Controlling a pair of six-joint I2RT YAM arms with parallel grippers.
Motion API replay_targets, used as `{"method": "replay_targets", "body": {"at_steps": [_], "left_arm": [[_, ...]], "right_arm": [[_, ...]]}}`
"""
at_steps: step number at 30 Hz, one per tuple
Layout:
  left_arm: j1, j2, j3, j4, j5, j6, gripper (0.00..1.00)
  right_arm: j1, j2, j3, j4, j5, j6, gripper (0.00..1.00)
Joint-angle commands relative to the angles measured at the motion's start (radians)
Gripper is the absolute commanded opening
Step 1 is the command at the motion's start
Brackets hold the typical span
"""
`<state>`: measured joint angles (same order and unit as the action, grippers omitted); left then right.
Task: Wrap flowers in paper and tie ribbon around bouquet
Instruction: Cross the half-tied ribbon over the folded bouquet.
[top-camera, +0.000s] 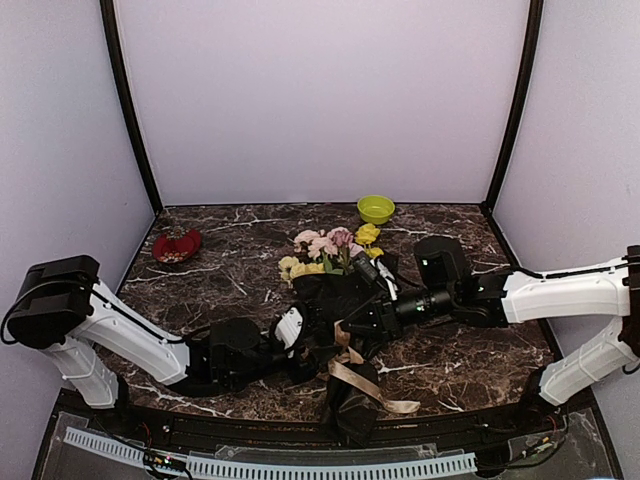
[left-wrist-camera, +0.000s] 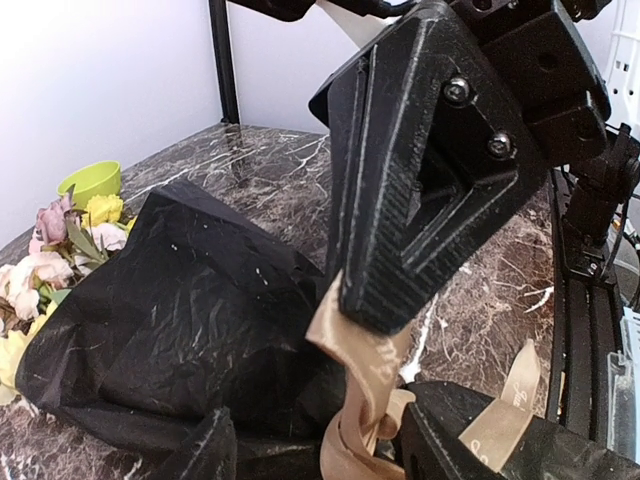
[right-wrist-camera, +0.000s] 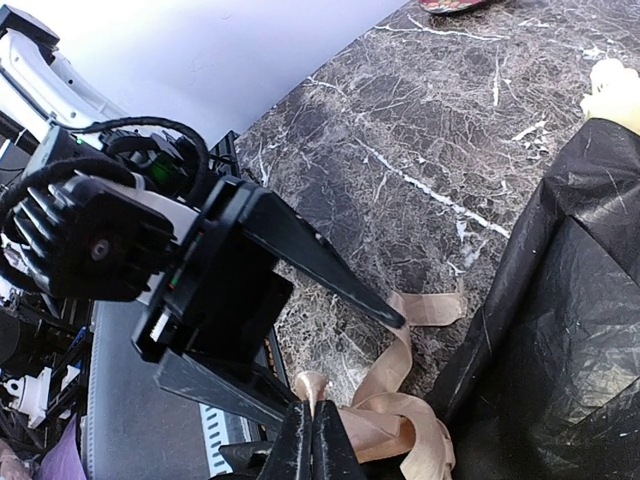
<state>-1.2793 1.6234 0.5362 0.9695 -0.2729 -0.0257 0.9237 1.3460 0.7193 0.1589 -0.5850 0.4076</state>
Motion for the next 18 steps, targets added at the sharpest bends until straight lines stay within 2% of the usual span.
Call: {"method": "replay_targets", "body": {"at_steps": [1,5,8,13,14,15,16,17,18], "left_arm": [[-0.005,0.063,0.032,0.187,0.044,0.042,0.56],[-0.004,0.110,0.028,0.240,0.014,0.019,0.40],[-0.004,0.127,0.006,0.321,0.073,0.010,0.38],[-0.005,0.153,0.011,0.343,0.124,-0.014,0.33],[-0.004,0.156,0.012,0.345,0.129,-0.015,0.26],[-0.004,0.157,0.009,0.347,0.121,-0.016,0.15],[-0.004,0.157,0.006,0.351,0.107,-0.019,0.07],[-0.004,0.154,-0.003,0.361,0.093,-0.023,0.01],[-0.004,0.150,-0.015,0.377,0.082,-0.026,0.00]], "right_arm": [[0.012,-0.015,-0.001,0.047,0.007,0.012,0.00],[0.015,-0.007,0.004,0.039,0.005,0.005,0.00],[0.017,0.007,0.010,0.020,0.021,-0.009,0.00],[0.018,0.037,0.034,-0.016,0.049,-0.025,0.00],[0.018,0.042,0.039,-0.020,0.049,-0.028,0.00],[0.019,0.045,0.043,-0.021,0.046,-0.029,0.00],[0.020,0.044,0.047,-0.024,0.045,-0.031,0.03],[0.020,0.041,0.050,-0.027,0.042,-0.033,0.10],[0.020,0.031,0.051,-0.033,0.047,-0.034,0.16]]}}
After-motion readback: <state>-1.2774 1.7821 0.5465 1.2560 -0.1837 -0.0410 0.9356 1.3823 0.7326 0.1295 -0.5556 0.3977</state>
